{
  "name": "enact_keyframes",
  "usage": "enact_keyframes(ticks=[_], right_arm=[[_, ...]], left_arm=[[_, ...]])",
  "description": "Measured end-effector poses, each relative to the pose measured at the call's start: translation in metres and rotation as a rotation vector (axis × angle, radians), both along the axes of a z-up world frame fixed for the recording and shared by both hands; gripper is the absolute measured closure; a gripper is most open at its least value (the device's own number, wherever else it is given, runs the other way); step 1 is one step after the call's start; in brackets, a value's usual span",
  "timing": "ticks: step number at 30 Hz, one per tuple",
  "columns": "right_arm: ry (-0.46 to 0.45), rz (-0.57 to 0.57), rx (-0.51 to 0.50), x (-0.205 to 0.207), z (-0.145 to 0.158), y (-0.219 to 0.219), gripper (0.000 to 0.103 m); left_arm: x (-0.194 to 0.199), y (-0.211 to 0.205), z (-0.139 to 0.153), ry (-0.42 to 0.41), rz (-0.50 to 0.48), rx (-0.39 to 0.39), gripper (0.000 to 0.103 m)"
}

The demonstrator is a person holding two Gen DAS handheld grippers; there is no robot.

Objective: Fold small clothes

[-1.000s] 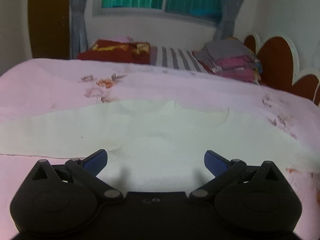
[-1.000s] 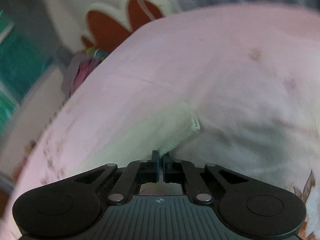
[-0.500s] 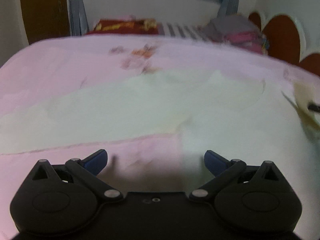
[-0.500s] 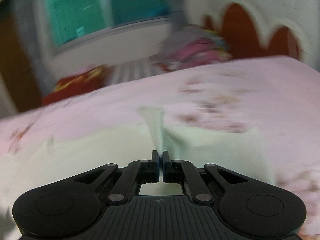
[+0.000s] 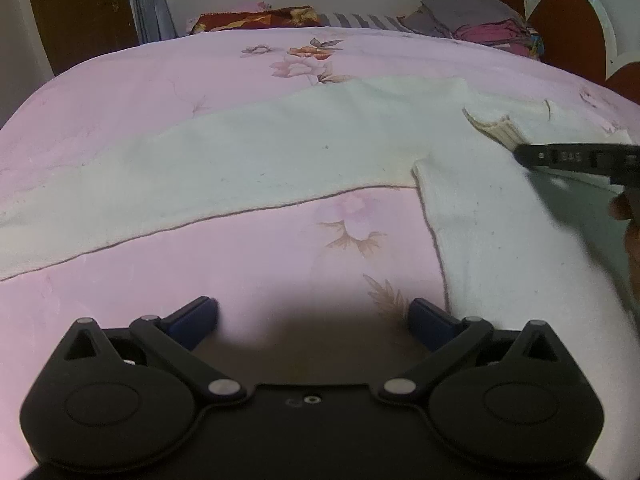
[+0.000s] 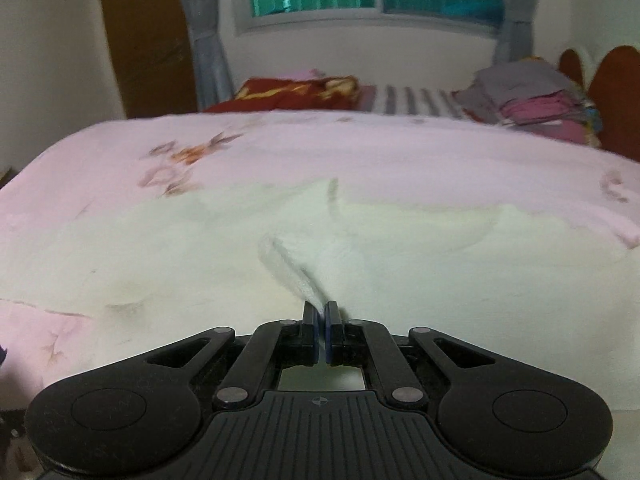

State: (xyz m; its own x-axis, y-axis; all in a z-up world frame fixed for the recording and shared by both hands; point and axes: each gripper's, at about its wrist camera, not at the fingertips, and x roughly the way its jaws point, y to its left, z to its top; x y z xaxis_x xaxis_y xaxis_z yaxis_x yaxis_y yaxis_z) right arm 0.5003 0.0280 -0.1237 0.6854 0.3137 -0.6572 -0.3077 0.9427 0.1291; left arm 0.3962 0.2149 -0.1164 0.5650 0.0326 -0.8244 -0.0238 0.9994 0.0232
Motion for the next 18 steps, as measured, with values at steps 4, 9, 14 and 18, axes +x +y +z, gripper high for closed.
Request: enact_keyframes(ticks=[4, 9, 14, 18], right_arm=[[-0.043, 0.015, -0.011, -0.003, 0.001, 0.004, 0.058], [-0.086, -0.027, 0.047, -0.032, 0.014, -0.037, 0.061], [0.018, -0.171, 0.118, -0.040, 0.008, -0.103, 0.092], [0.050, -0.258, 0.125, -0.047, 0.006, -0.142, 0.092]], left_arm=[[-0.005, 0.004, 0.005, -0.059, 0.024, -0.022, 0.012], [0.000, -0.011, 0.035, -0.218, 0.031, -0.197, 0.029], [0.057, -0.058, 0.027, -0.153, -0.033, -0.500, 0.061], [0.098, -0.090, 0.005, -0.071, 0.023, -0.532, 0.061]])
